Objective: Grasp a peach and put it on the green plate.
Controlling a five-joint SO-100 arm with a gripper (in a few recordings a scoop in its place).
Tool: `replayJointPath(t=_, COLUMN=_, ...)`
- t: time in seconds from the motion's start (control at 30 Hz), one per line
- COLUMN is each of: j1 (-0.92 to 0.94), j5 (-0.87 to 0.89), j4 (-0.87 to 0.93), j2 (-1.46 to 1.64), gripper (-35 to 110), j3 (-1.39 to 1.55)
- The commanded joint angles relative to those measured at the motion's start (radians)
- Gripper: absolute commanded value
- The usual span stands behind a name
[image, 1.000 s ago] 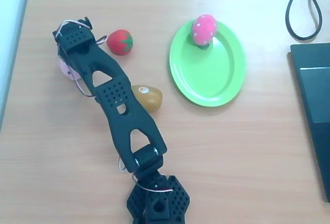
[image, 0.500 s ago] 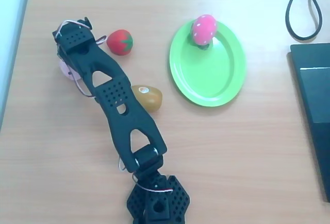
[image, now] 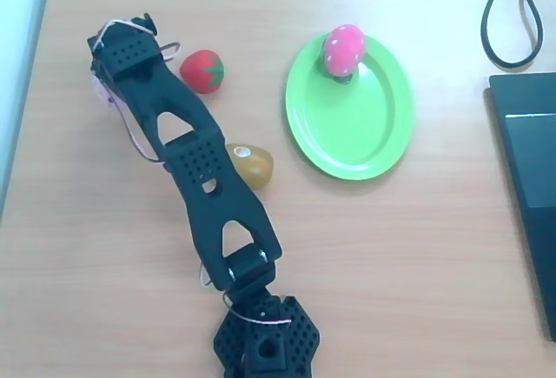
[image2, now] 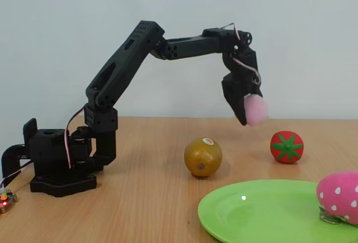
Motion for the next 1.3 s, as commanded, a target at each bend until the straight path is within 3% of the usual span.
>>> replayJointPath(t=0.0, j1=0.020, j5=0.003, j4=0.003, j2=0.109, gripper=38, j3=-0.031)
replayJointPath(t=0.77, j1=0.399, j5=0.187, j4=0.035, j2=0.448, gripper=39, j3=0.307)
replayJointPath(t=1.27, j1=0.666, j5=0.304, j4=0.041, j2=0.451, gripper=37, j3=0.449)
